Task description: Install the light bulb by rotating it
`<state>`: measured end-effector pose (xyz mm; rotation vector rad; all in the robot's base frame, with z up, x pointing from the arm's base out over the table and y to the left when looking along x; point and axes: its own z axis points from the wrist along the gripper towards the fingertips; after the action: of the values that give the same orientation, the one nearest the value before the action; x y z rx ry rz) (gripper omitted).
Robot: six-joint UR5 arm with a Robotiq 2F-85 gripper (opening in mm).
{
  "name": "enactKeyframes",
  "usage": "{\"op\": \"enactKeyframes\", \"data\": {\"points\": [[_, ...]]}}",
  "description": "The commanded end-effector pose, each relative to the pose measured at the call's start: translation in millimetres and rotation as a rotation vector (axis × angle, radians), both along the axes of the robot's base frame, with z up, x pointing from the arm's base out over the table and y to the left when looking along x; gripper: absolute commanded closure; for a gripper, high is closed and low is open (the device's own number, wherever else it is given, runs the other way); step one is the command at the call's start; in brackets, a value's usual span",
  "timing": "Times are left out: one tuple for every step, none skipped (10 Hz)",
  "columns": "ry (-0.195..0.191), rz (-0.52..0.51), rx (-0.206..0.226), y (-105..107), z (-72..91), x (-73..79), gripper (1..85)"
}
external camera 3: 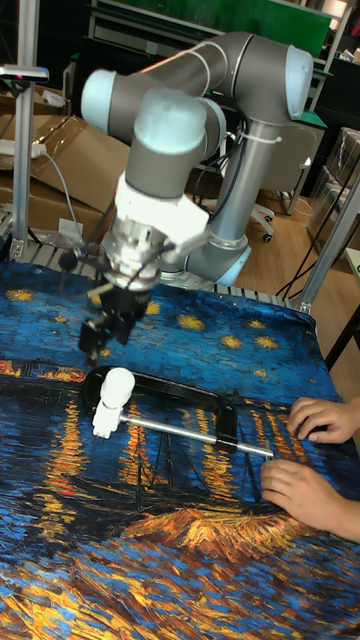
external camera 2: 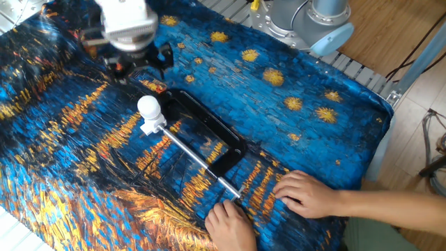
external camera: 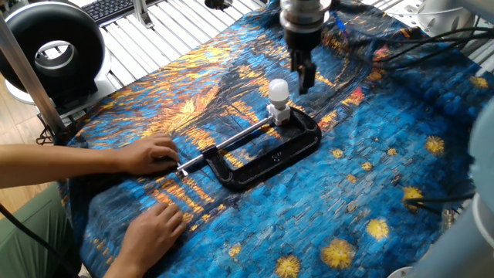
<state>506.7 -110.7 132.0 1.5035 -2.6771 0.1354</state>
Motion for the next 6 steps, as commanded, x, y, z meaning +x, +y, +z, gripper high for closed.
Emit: {"op": "enactKeyframes", "data": {"points": [[-0.06,-0.012,-0.054,-19,17.6,-0.4,15.0],[-0.062,-0.03,-0.015,-9,16.2,-0.4,15.0],[-0.071,-0.02,-0.015,-9,16.3,2.4,13.7],[-0.078,-0.015,0.0,-5,15.9,4.4,13.3],[-0.058,-0.001,0.052,8,14.6,-0.4,12.0],[-0.049,0.03,0.06,12,14.1,-0.4,7.0]]}}
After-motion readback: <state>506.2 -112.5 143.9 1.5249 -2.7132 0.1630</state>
